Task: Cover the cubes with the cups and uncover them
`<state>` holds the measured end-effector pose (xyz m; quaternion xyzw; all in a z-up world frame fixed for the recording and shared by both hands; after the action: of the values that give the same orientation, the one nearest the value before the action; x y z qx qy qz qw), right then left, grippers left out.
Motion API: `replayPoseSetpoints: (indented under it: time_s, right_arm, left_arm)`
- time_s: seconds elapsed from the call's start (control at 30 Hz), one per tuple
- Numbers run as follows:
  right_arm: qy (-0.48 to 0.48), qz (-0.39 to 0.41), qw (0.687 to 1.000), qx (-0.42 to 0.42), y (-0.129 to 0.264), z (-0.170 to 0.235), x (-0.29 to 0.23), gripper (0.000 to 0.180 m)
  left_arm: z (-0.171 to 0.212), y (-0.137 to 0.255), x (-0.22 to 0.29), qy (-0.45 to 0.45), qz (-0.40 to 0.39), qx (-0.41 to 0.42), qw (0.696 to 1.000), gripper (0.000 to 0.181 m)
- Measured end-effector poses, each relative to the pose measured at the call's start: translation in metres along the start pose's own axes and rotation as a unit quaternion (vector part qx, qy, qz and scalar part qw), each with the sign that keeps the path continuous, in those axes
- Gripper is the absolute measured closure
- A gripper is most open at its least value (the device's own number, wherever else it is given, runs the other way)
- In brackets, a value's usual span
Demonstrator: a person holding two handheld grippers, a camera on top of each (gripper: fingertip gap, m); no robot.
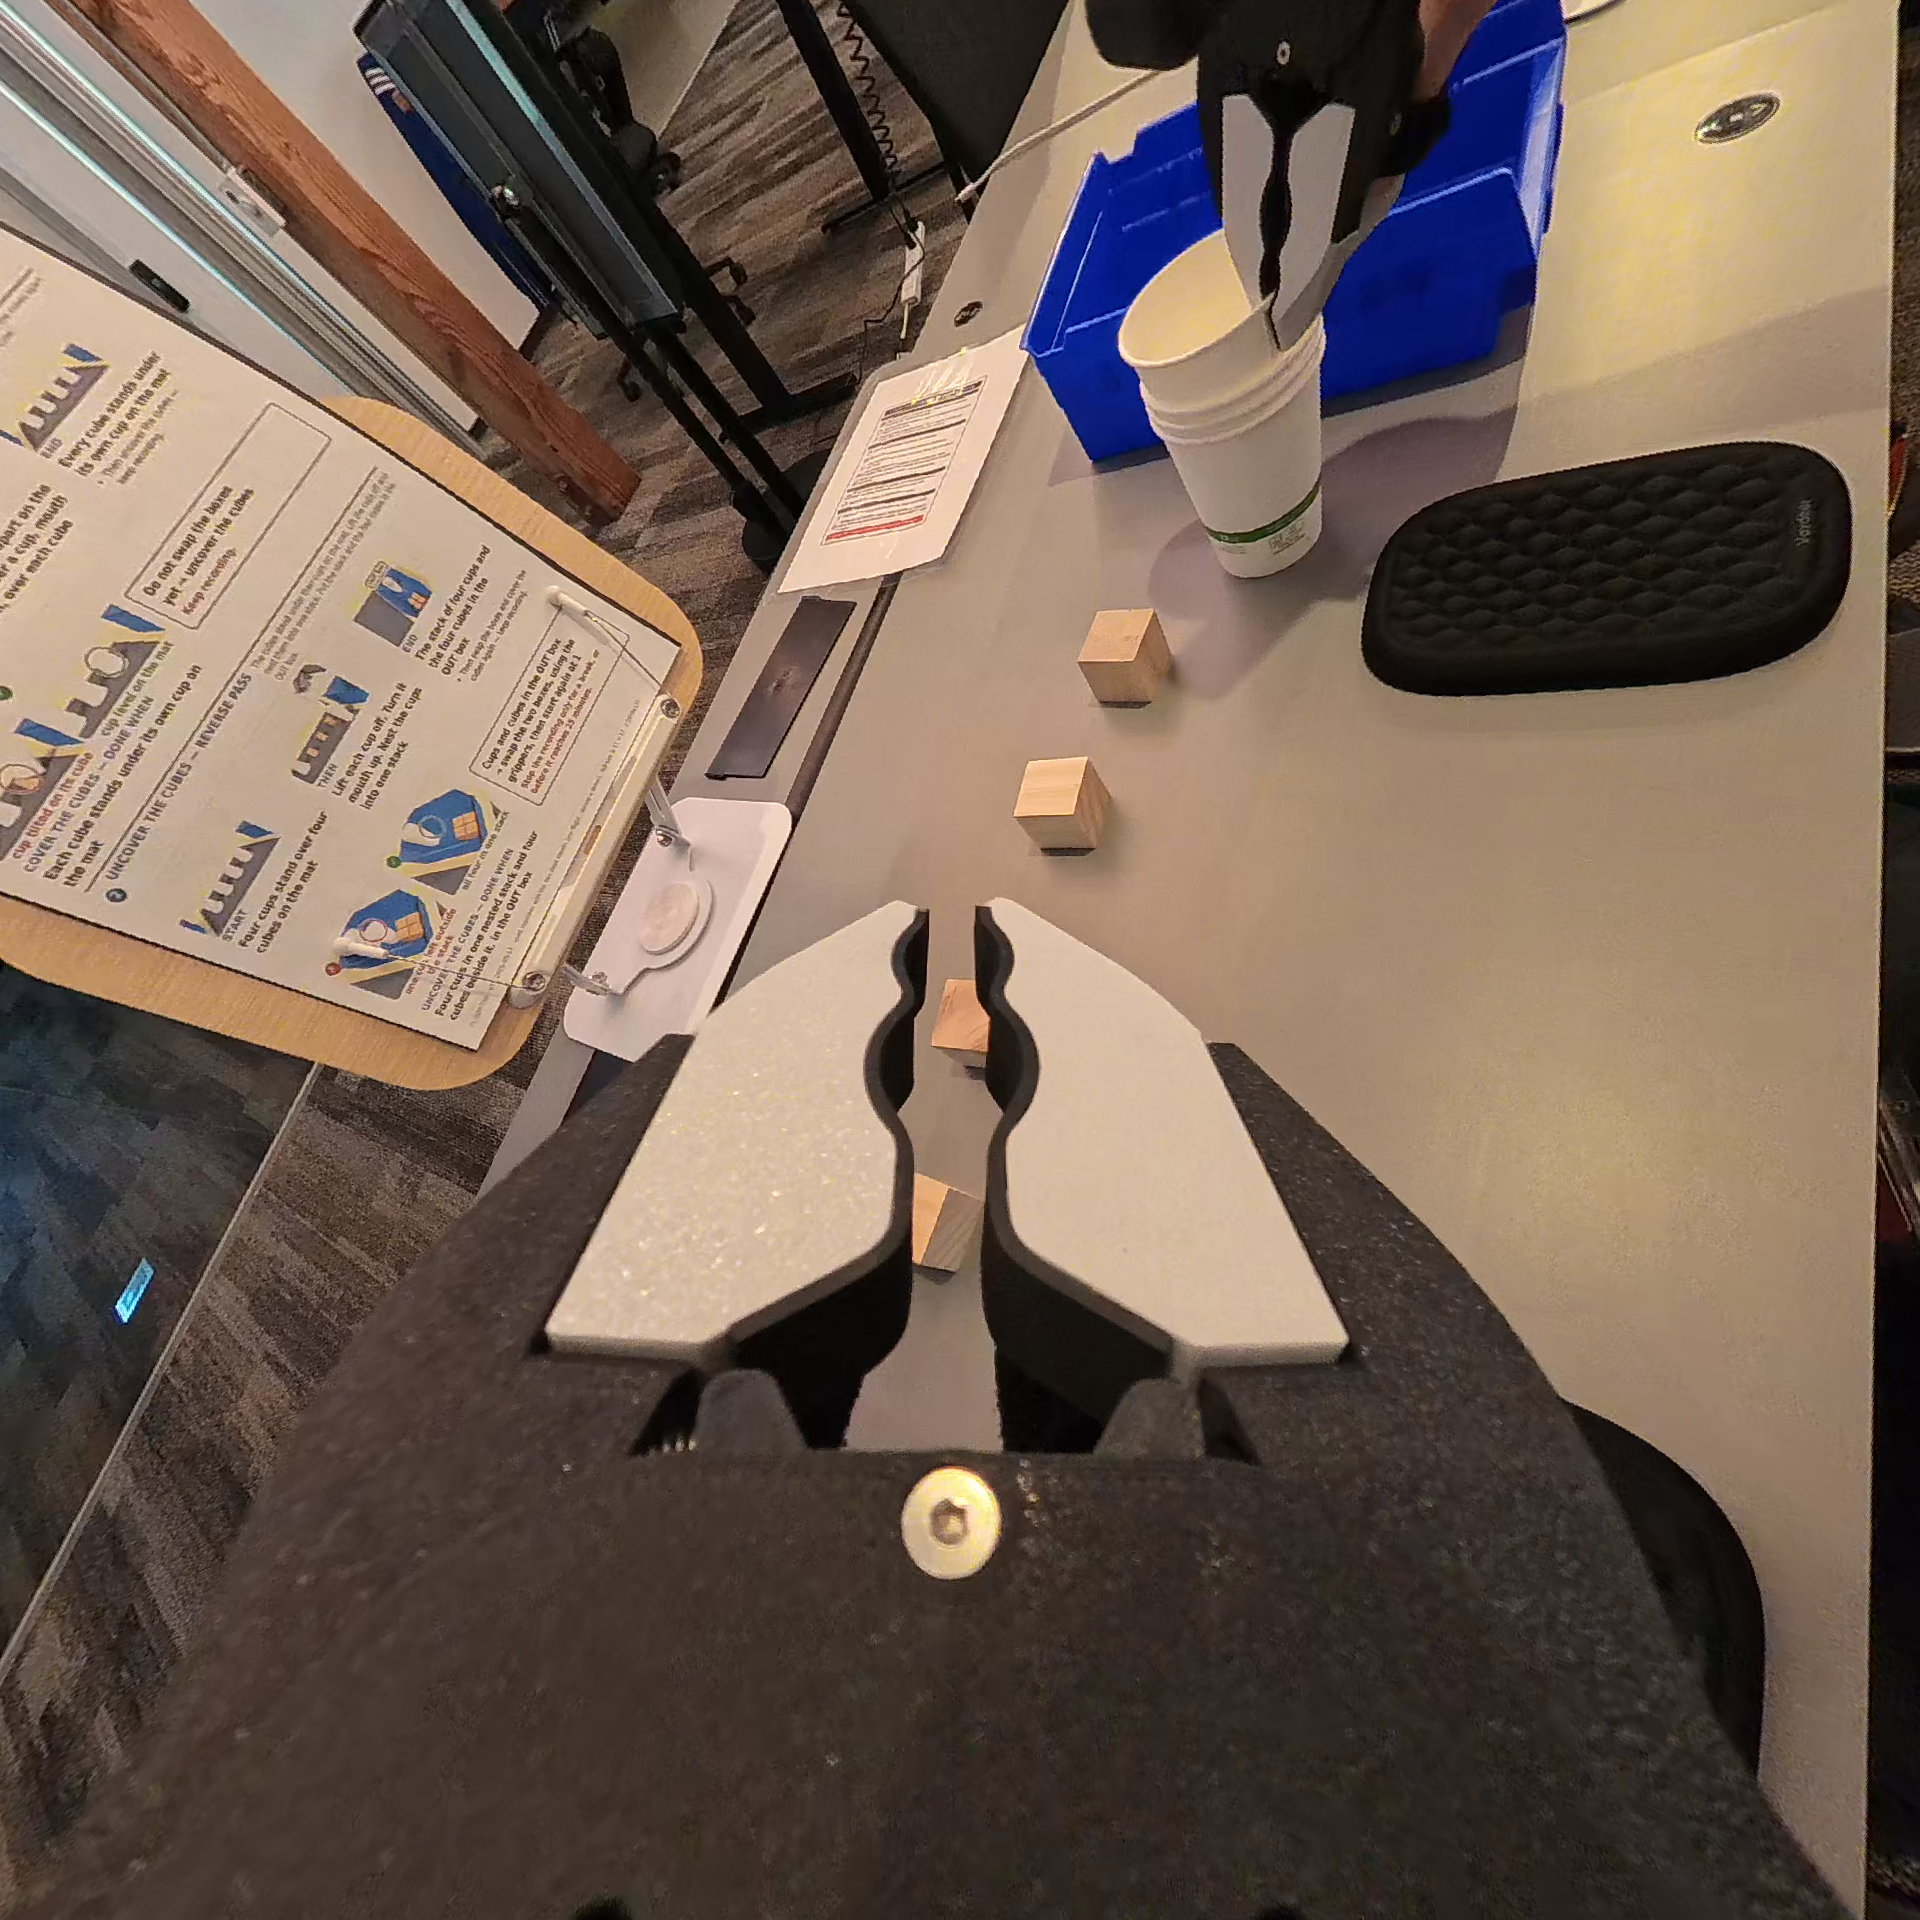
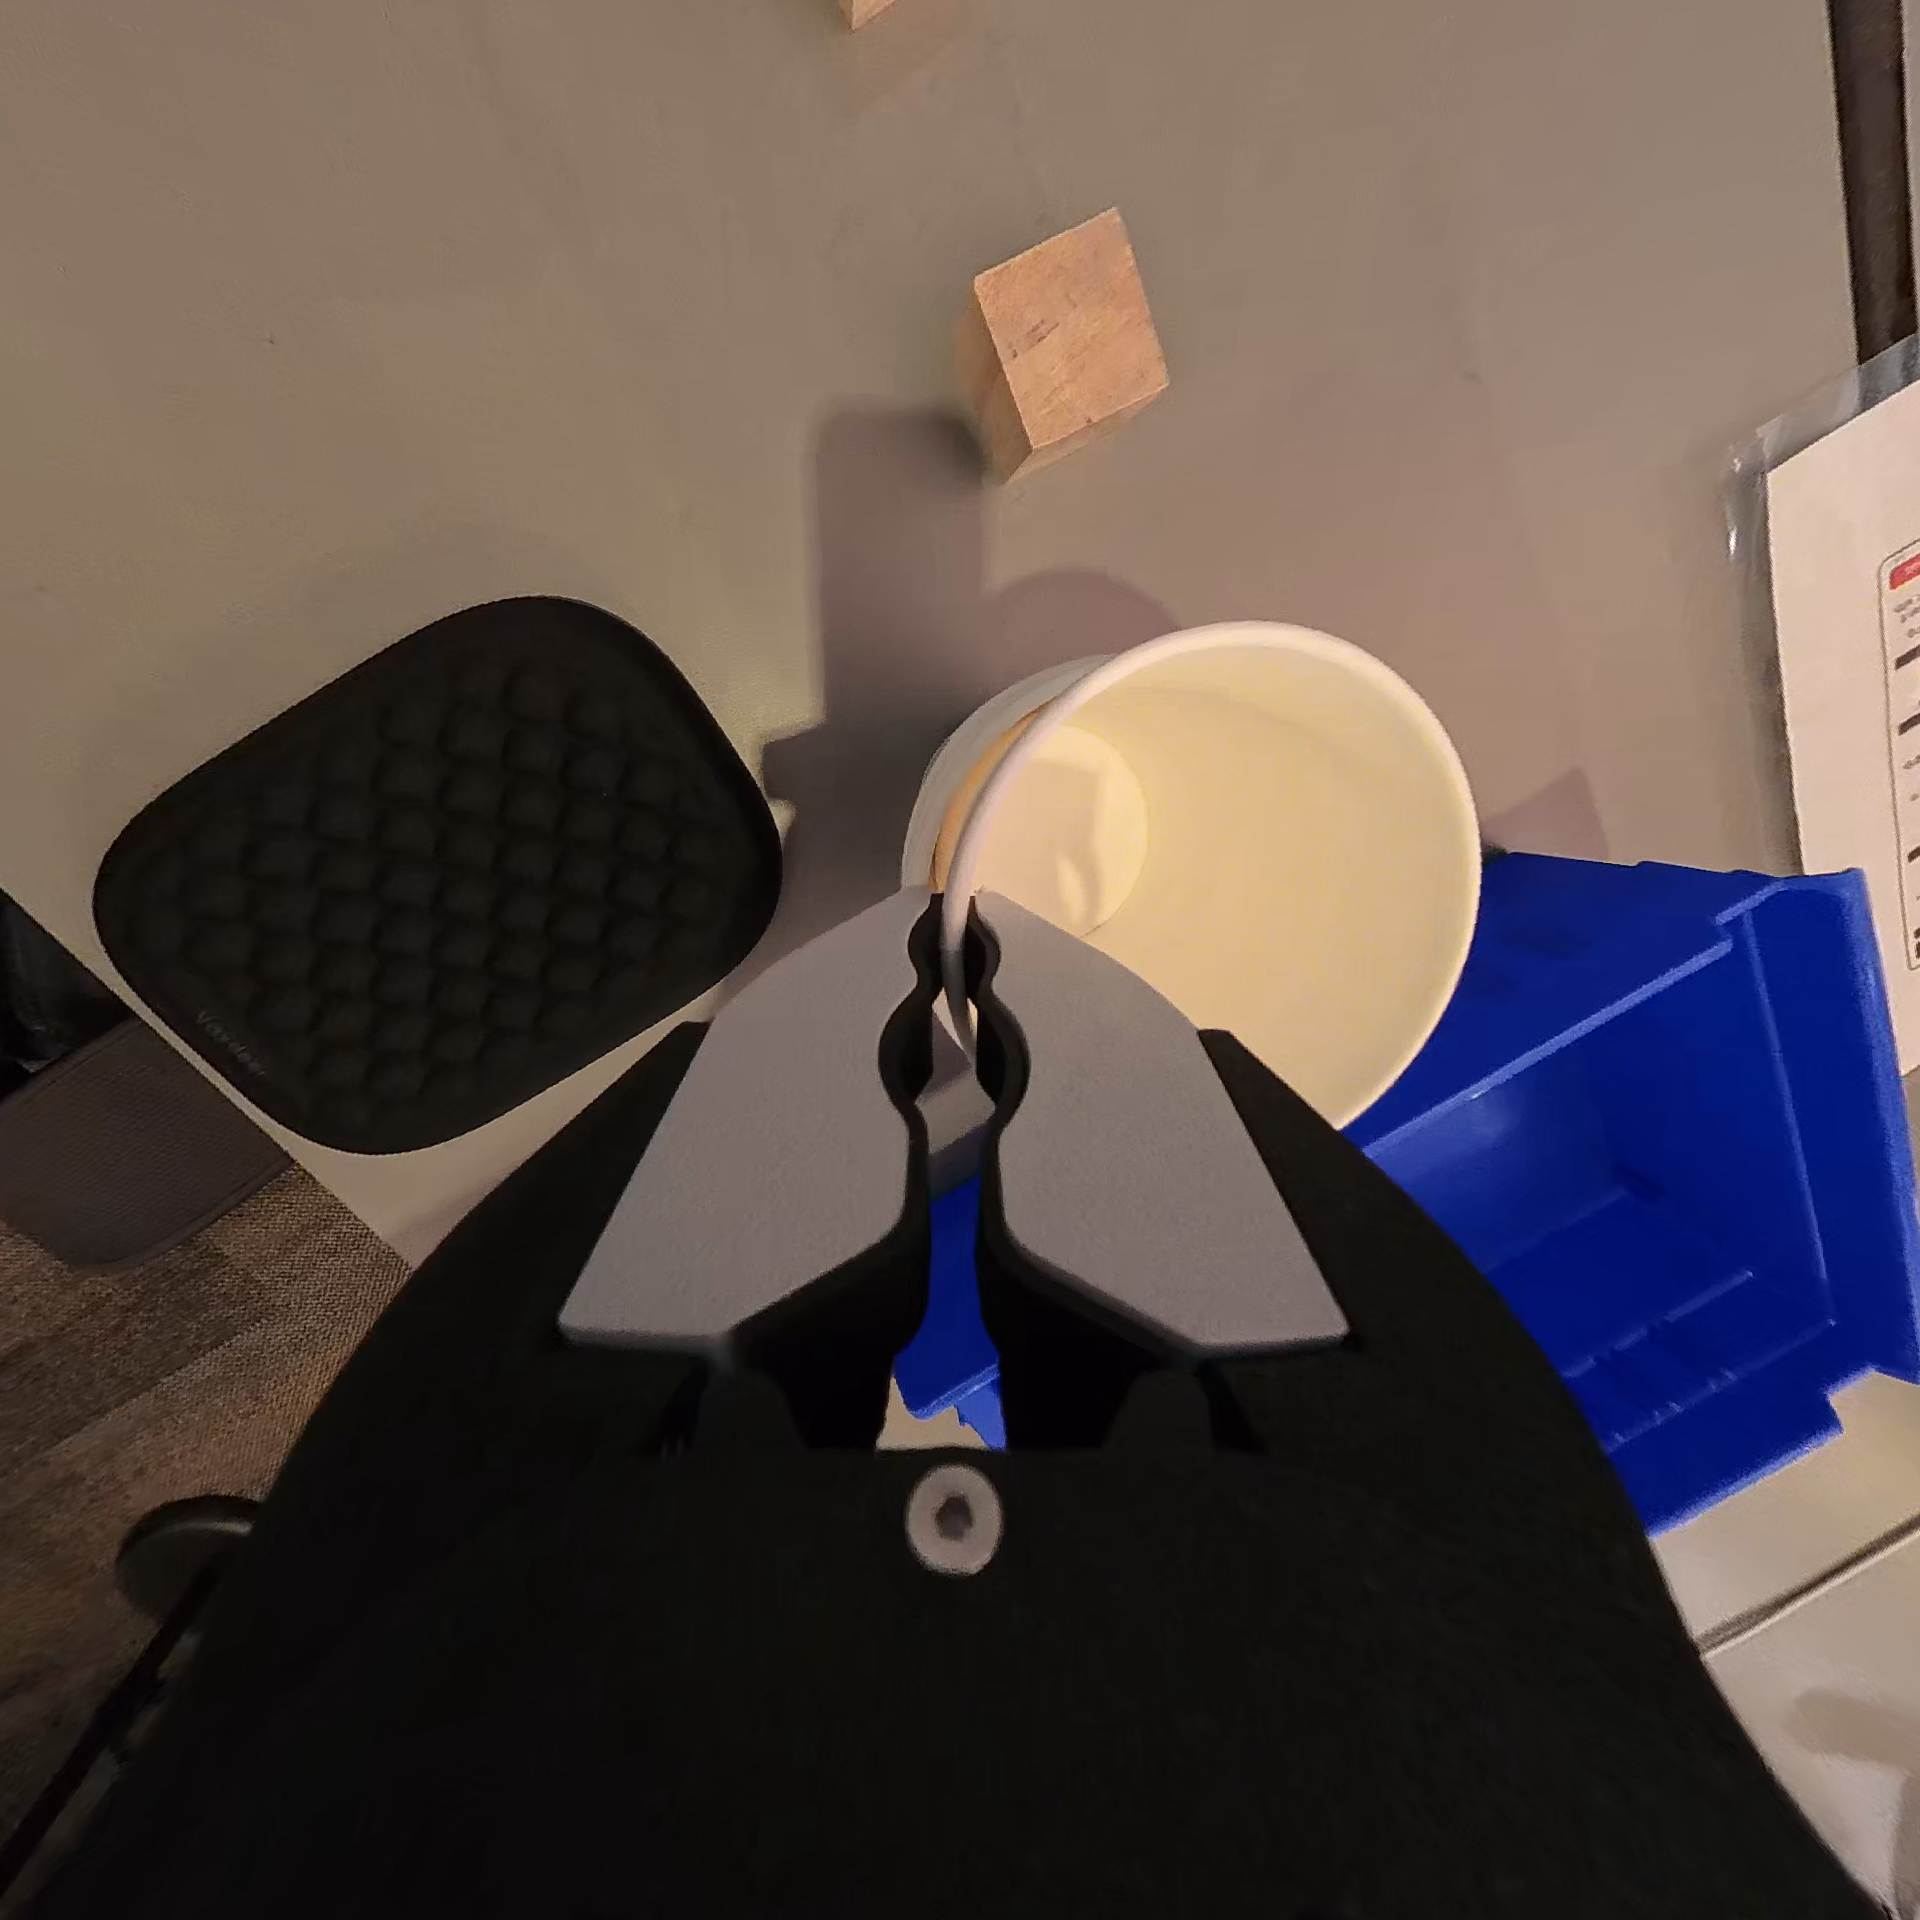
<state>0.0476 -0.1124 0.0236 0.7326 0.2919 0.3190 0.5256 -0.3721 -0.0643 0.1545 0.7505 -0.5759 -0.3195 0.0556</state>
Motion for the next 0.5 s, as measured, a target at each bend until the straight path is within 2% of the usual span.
replayPoseSetpoints:
  time_s: [0.33,0.5]
  right_arm:
    - [0.002,0.005,1.000,0.019,-0.0023,0.0033,-0.0005,0.176]
    - [0.011,0.023,1.000,0.019,0.0051,0.0003,-0.0007,0.165]
  left_arm:
    - [0.0012,-0.0010,0.0018,0.006,0.001,0.000,1.000,0.173]
    - [0.0015,-0.0015,0.0017,0.008,0.002,0.000,1.000,0.173]
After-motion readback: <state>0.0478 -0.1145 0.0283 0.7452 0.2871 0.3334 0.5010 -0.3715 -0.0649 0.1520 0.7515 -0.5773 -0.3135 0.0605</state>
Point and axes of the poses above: each gripper's, where its closed fingertips meet, y back along the fingers, z out of its underside, x = y × z across the jaws, the point moved 6 cm from there along y, back along the fingers, and after that the axes turned 5 degrees about y, right-handed, at the moved point
